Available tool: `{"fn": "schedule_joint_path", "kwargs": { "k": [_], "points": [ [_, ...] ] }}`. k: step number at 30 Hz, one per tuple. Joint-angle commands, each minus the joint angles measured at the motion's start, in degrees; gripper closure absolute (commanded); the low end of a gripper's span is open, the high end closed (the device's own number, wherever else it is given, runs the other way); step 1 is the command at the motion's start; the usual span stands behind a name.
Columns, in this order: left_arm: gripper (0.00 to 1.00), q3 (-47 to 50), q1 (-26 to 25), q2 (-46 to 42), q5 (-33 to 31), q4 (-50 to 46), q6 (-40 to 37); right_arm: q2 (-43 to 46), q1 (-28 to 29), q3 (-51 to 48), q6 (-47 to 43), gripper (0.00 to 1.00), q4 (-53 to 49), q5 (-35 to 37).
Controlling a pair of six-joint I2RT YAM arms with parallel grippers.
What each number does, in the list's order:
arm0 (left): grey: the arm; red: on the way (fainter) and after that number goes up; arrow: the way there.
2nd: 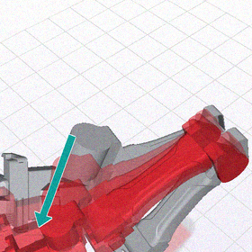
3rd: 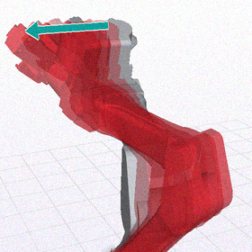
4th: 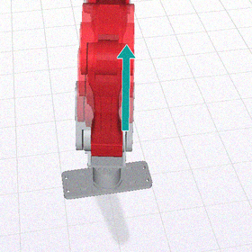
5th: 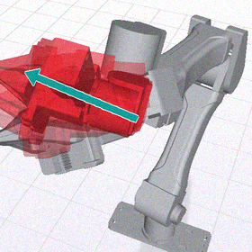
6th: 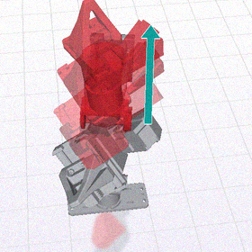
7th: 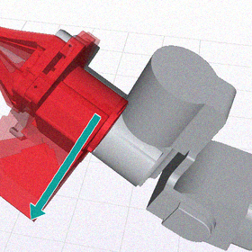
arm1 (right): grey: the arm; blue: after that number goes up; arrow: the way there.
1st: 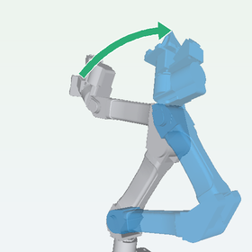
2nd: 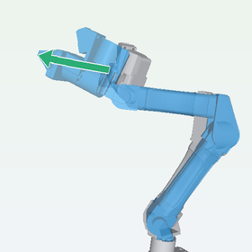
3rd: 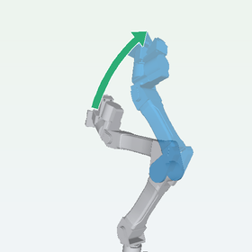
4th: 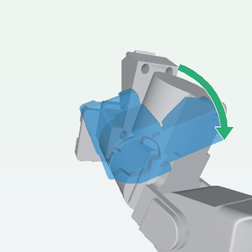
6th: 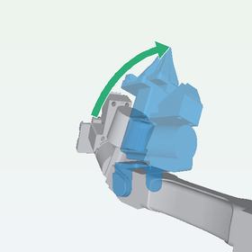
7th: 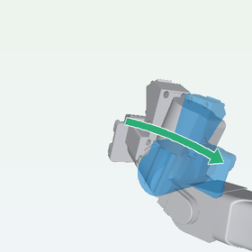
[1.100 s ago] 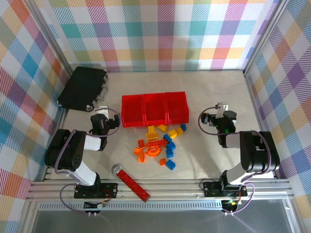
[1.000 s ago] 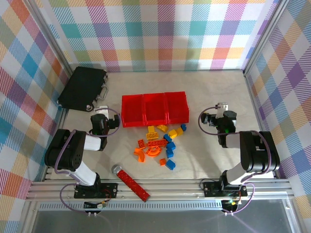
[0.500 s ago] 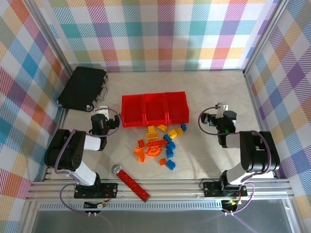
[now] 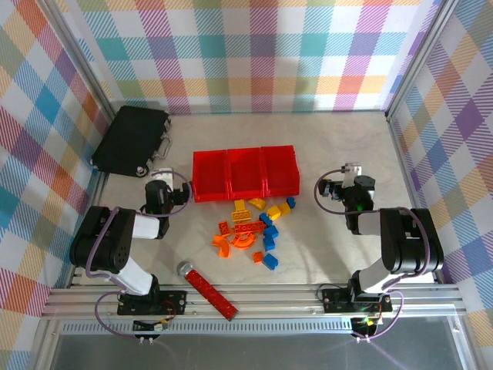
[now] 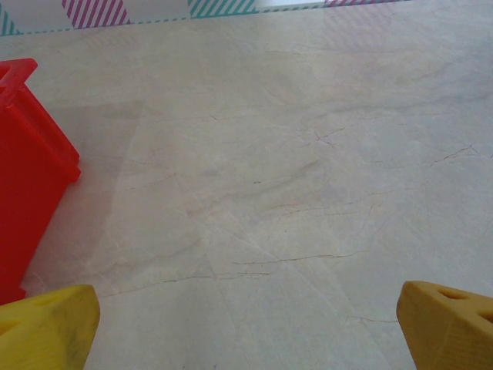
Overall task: Sort the legos into containers by color
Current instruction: Pick up the lego from the bottom-center of the table.
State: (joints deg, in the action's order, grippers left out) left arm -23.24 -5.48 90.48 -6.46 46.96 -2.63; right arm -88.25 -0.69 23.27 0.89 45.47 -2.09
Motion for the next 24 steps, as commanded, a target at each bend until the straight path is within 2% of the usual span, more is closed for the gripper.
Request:
{"fn": "schedule_joint_path", "kwargs": {
  "k": [1,4,6,8,11,16,17,19,20,21,24],
  "points": [
    [0.01,-2.6,0.0,-4.9,-1.4,-5.8,-0.3,6.0,0.3,2.3,1.5,0.01,-5.7,2.9],
    [0.02,-6.9,-1.5,-13.6,-8.7,-18.5,1.6,15.6,0.3,7.7,5.4,0.01,-25.3,8.4],
    [0.02,-10.5,-1.6,-19.2,-13.0,-26.7,6.1,22.3,0.0,9.2,9.1,0.01,-33.0,8.8],
    [0.02,-15.1,-1.8,-23.6,-17.6,-38.6,10.8,28.3,-1.1,8.8,13.7,0.01,-36.7,6.4],
    [0.02,-21.4,-1.8,-29.8,-21.3,-54.9,17.2,36.3,-3.5,10.2,22.9,0.01,-43.4,-3.7],
    [0.00,-27.0,-1.9,-42.7,-15.7,-76.9,20.9,40.9,-3.6,22.2,28.9,0.01,-68.9,-20.8],
    [0.00,-27.6,-2.0,-45.2,-14.7,-79.7,21.3,41.0,-3.6,23.1,30.0,0.01,-71.1,-25.6],
    [0.00,-27.8,-2.0,-50.5,-12.5,-86.8,22.5,40.5,-3.4,23.2,34.1,0.01,-72.6,-39.5],
    [0.00,-27.3,-2.0,-53.0,-10.8,-89.1,22.4,40.1,-2.6,23.3,35.1,0.00,-74.7,-42.7],
    [0.00,-26.7,-2.0,-56.0,-9.8,-92.1,23.0,40.0,-0.6,23.8,34.5,0.01,-78.8,-42.7],
    [0.00,-24.7,-2.1,-64.3,-6.9,-98.4,24.4,41.3,10.0,25.5,32.9,0.01,-89.4,-35.1]
  ]
}}
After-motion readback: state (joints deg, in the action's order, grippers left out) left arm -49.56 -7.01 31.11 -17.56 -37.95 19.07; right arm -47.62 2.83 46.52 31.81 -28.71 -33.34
